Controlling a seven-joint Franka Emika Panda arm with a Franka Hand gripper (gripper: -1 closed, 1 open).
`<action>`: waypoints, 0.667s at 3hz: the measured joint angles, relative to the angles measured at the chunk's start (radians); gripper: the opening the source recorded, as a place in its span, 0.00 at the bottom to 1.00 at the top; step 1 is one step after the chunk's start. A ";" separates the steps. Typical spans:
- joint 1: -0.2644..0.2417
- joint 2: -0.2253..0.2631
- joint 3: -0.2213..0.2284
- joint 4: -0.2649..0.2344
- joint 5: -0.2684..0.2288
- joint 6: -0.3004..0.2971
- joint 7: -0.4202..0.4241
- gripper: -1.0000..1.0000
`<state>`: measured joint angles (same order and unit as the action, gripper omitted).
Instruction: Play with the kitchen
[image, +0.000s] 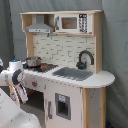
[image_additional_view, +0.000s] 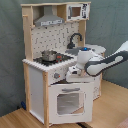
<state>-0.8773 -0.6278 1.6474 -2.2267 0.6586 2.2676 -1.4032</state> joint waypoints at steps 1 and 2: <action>-0.040 0.000 0.057 0.000 0.055 0.004 0.055 0.00; -0.043 -0.001 0.095 0.017 0.067 0.005 0.151 0.00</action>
<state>-0.9207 -0.6283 1.7424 -2.2100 0.7257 2.2729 -1.2518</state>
